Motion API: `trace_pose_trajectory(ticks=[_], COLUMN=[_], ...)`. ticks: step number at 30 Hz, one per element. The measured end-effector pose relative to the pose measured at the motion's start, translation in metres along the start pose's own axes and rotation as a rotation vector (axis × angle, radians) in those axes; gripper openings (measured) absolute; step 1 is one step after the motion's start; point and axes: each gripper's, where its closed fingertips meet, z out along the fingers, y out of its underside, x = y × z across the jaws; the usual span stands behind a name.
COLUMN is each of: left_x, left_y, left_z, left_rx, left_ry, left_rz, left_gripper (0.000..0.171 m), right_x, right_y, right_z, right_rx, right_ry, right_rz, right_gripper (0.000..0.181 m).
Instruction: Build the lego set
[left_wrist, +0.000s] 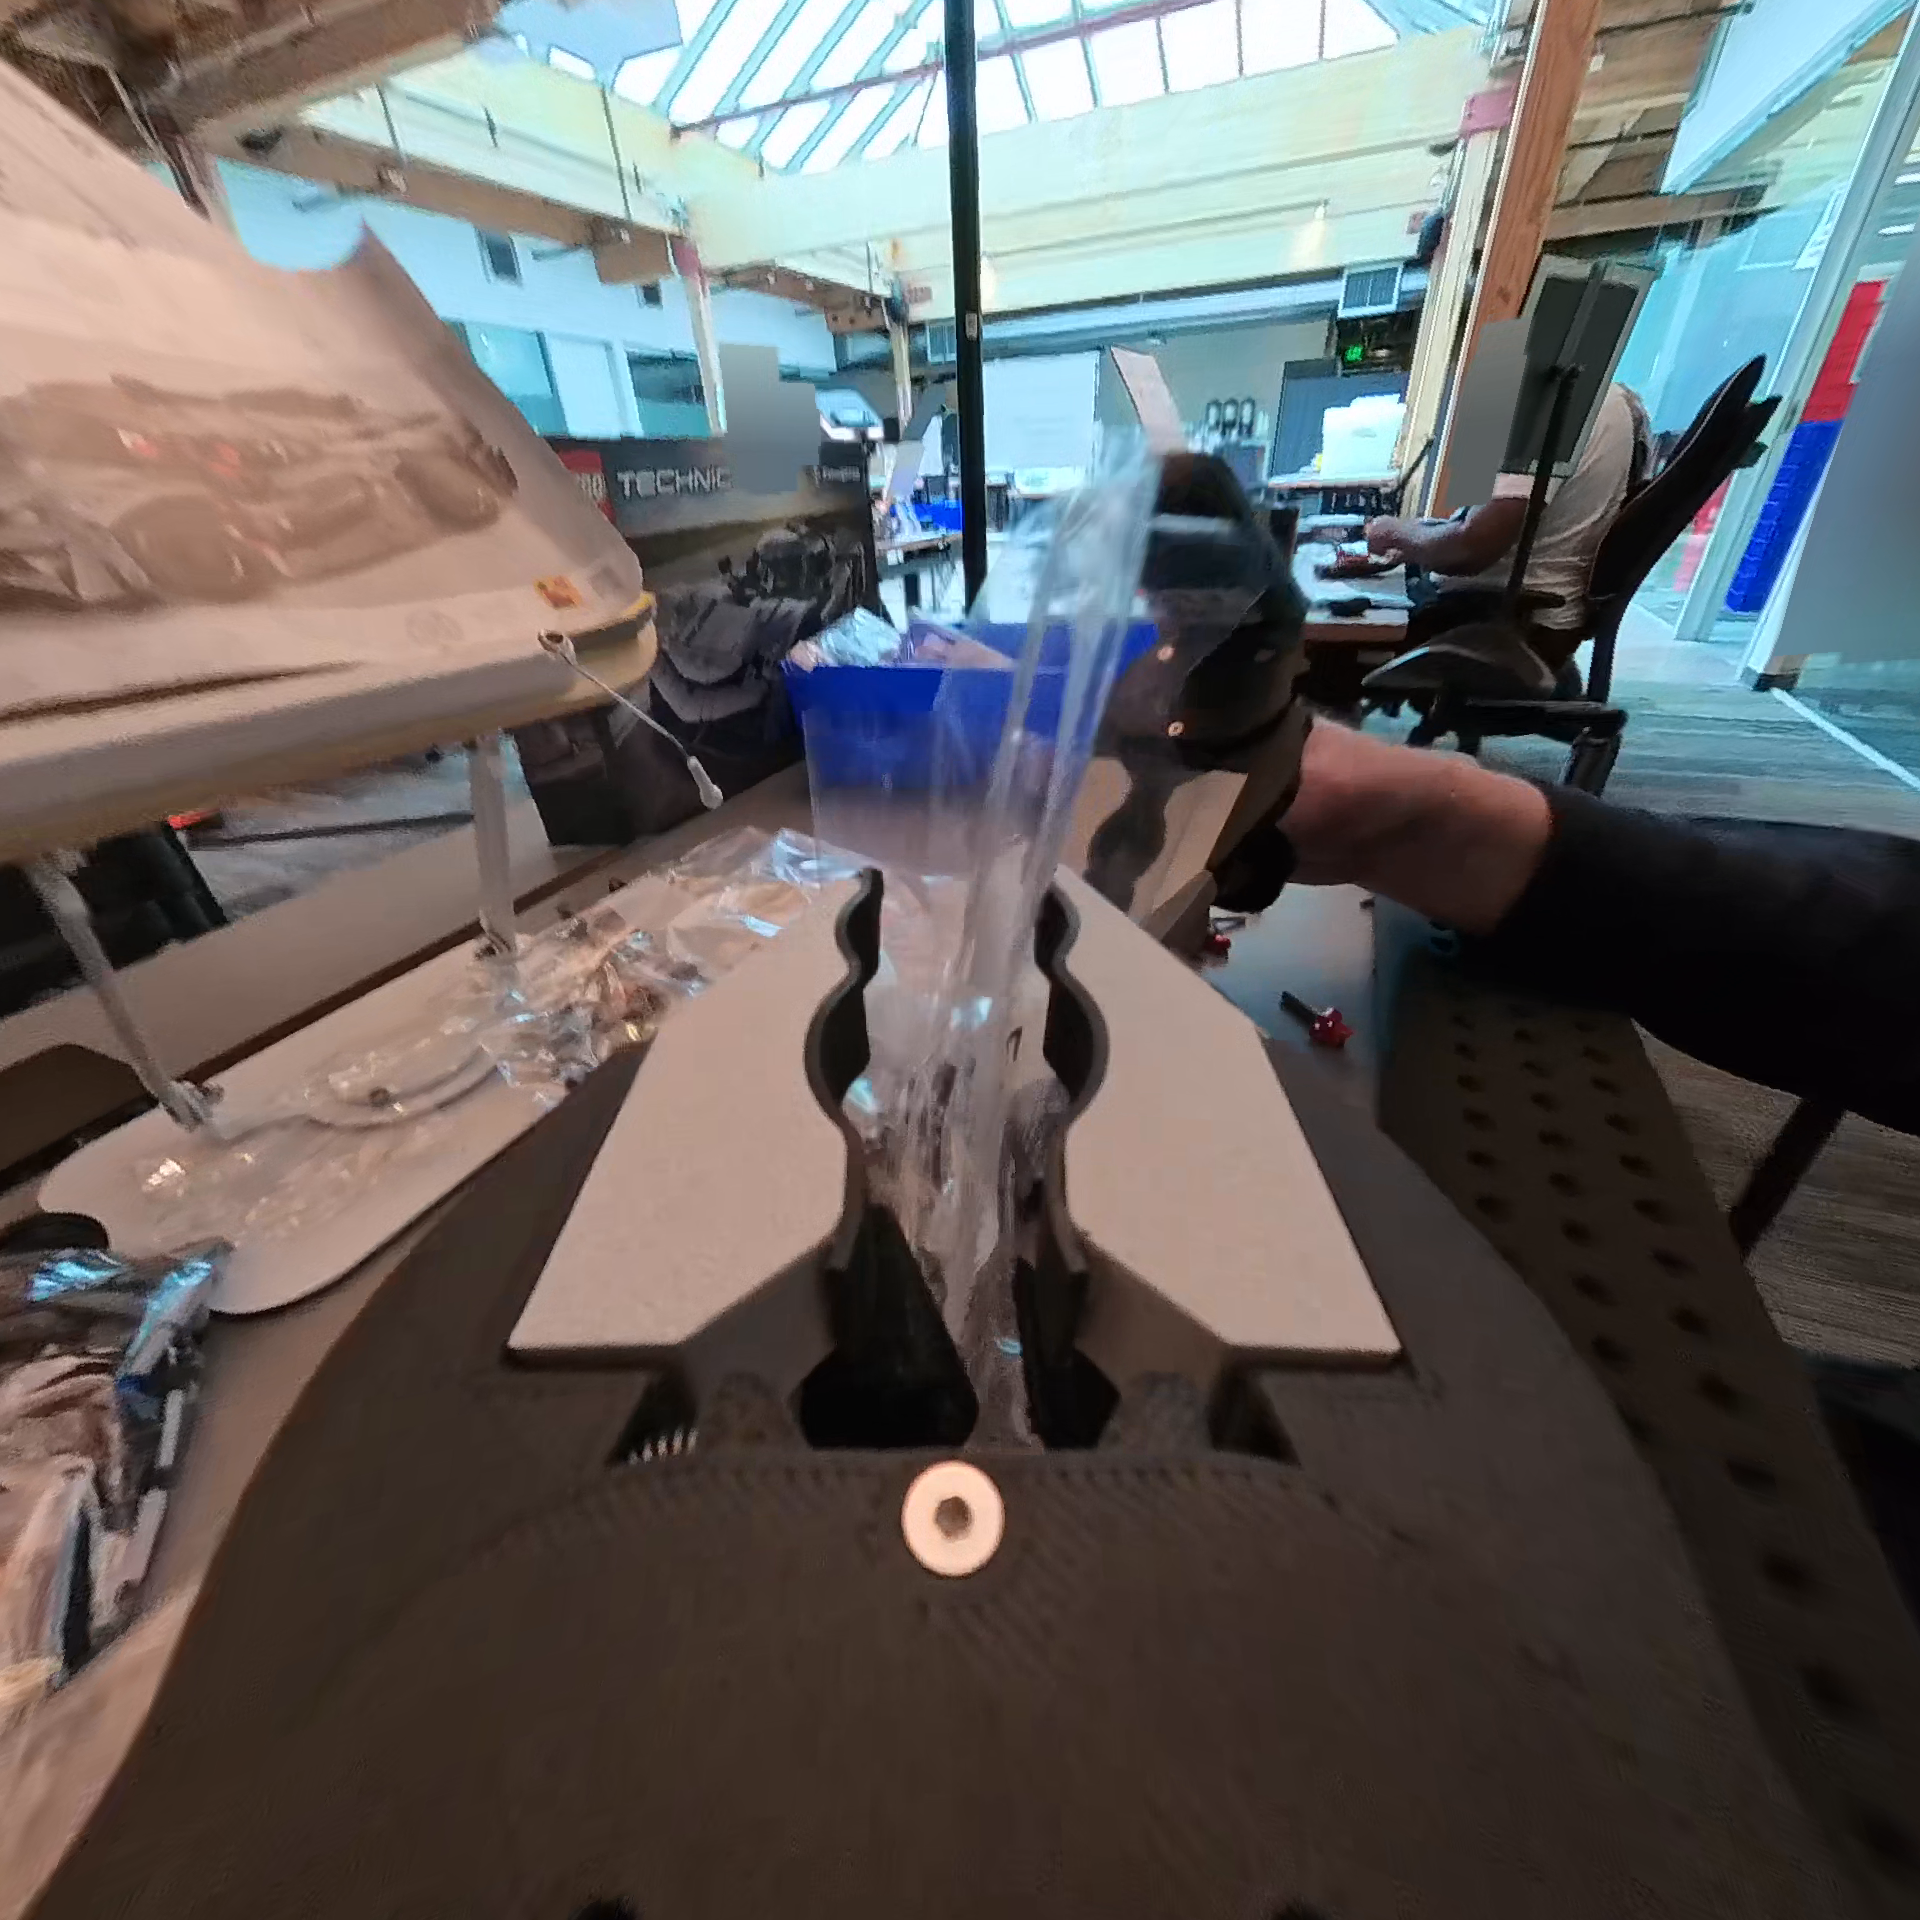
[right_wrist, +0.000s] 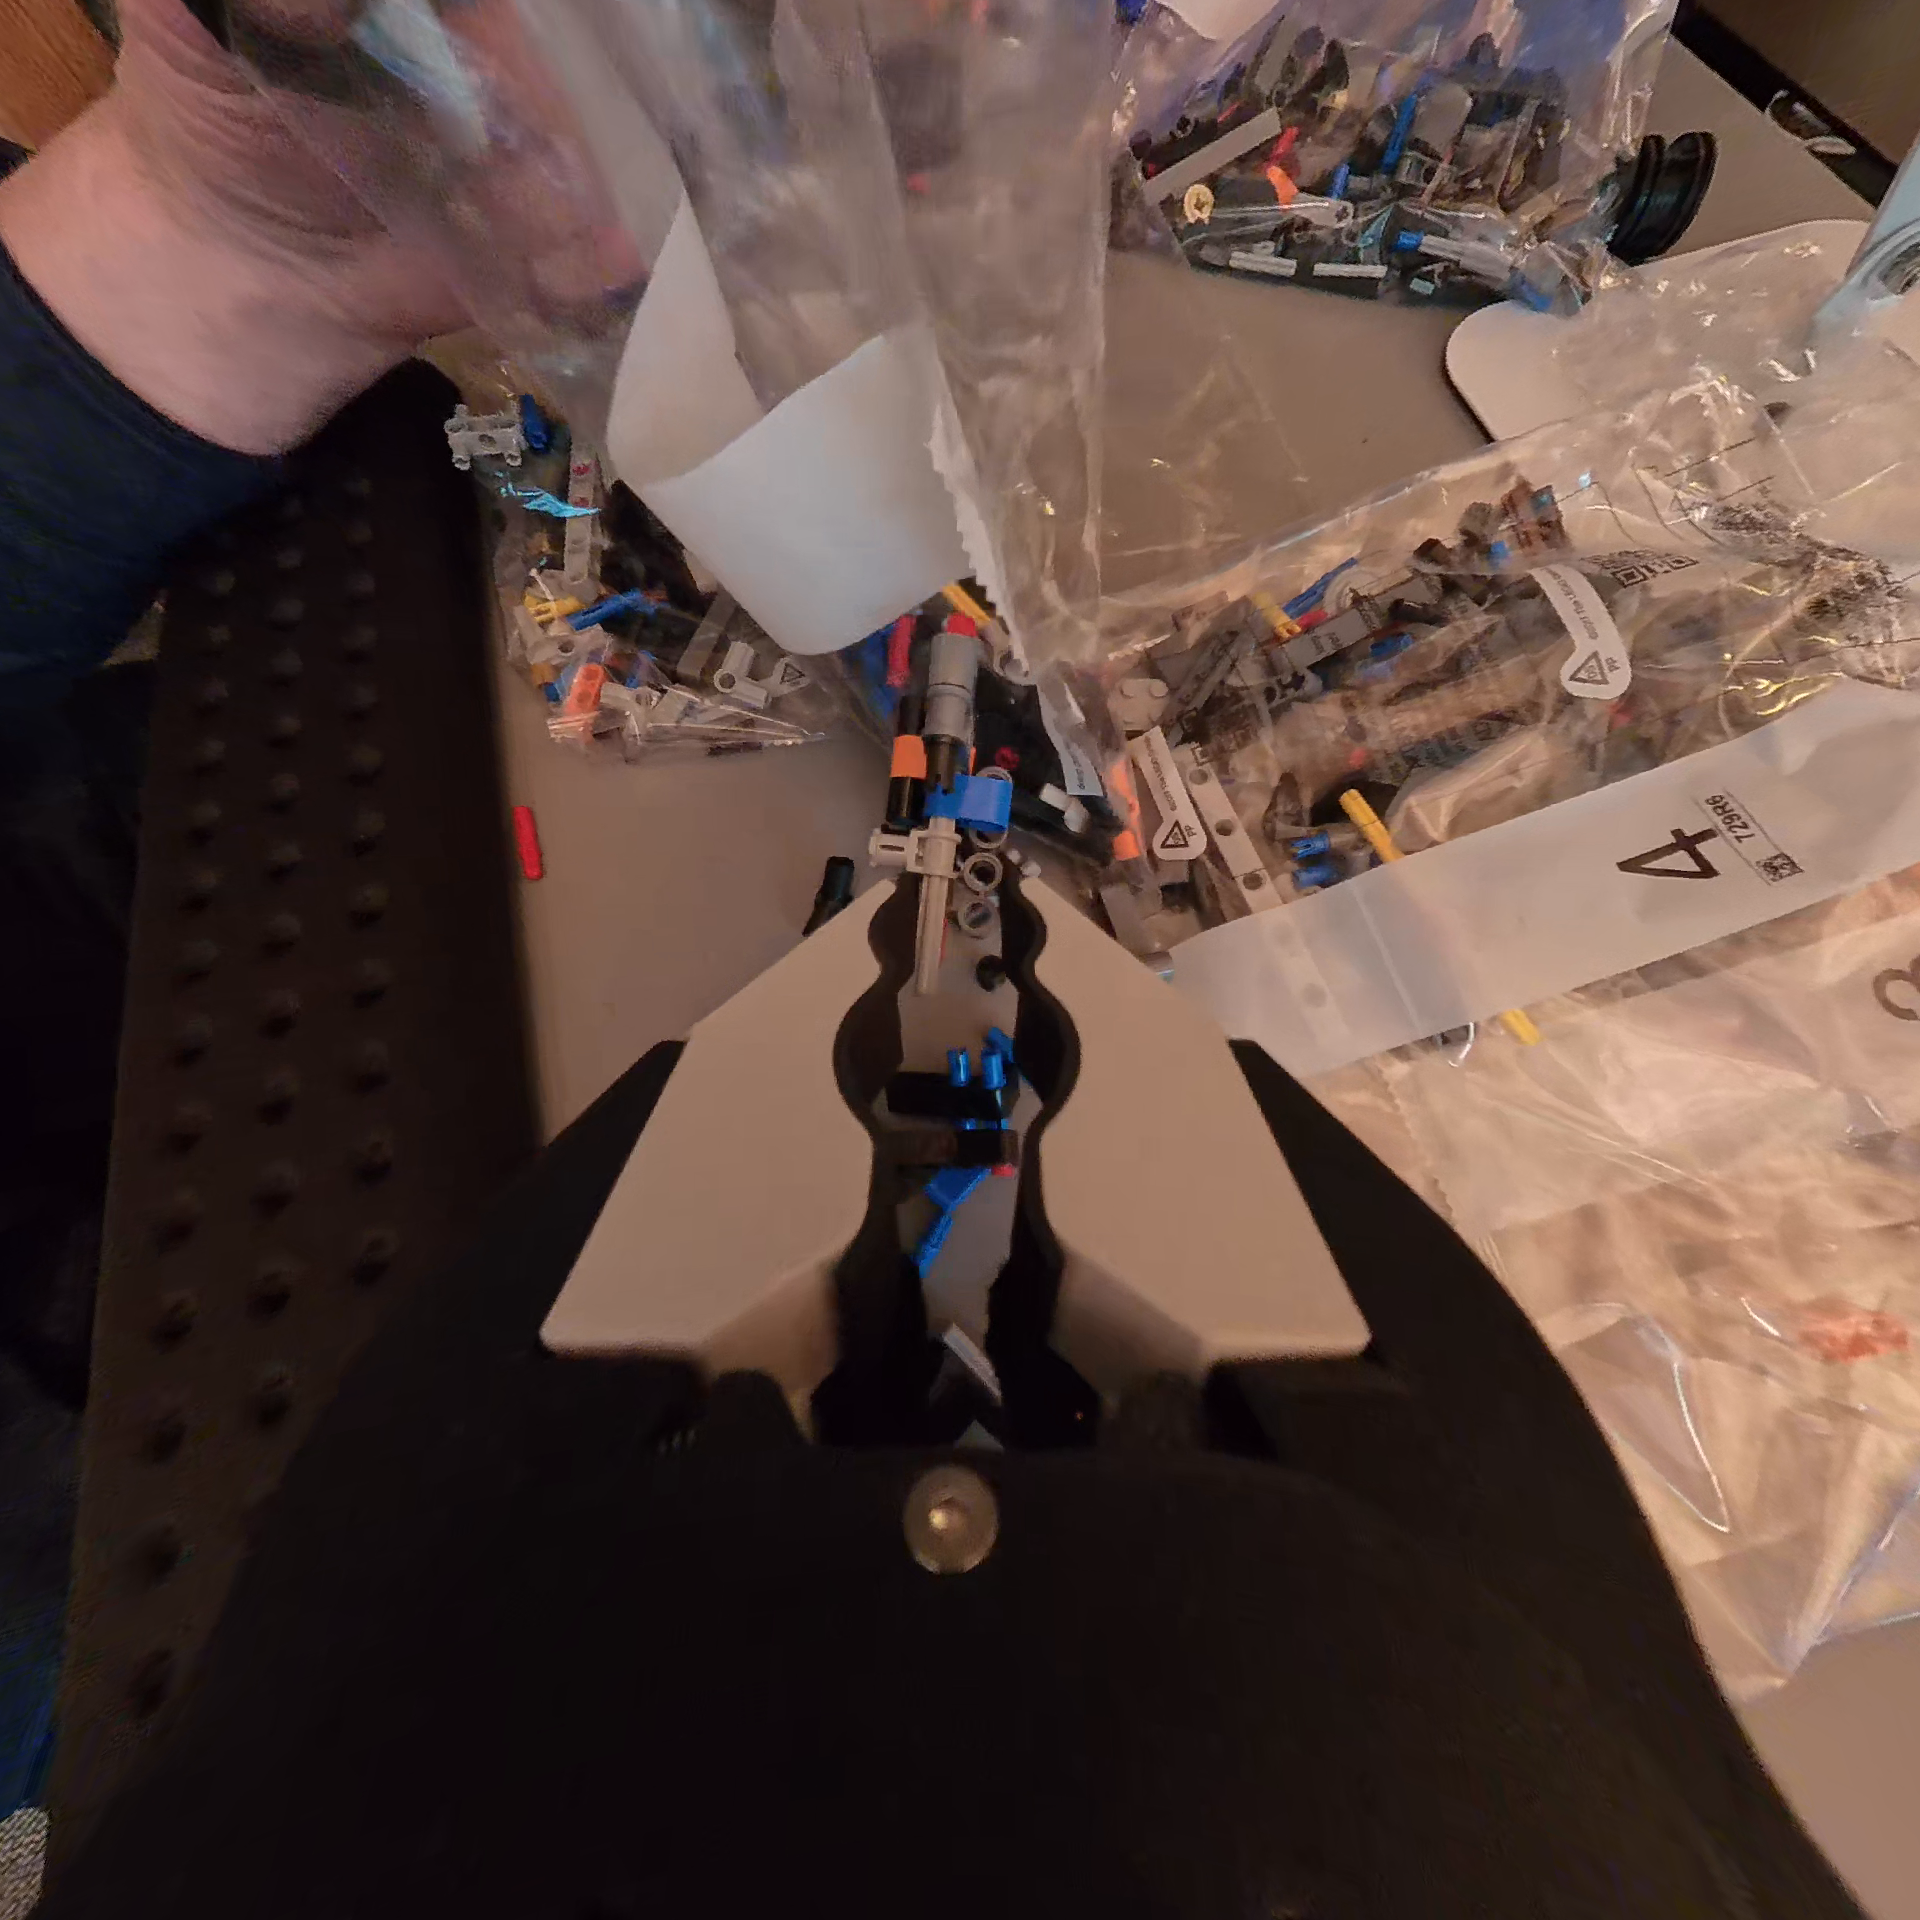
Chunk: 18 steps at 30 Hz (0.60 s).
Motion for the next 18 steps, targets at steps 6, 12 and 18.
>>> trace_pose_trajectory(ticks=[6, 12, 18], left_x=[0.048, 0.135, 0.185], left_y=[-0.051, -0.051, -0.031], left_z=[-0.026, -0.006, 0.019], left_rx=[0.127, 0.000, -0.098], left_ry=[0.134, 0.454, 0.667], left_rz=[0.104, 0.164, 0.138], left_gripper=[0.025, 0.025, 0.028], right_x=[0.001, -0.003, -0.002], right_y=[-0.002, -0.001, -0.002], right_z=[0.002, 0.008, 0.006], right_rx=[0.010, -0.009, 0.016], right_ry=[-0.002, -0.015, -0.022], right_rz=[0.007, -0.012, 0.007], right_gripper=[0.013, 0.013, 0.013])
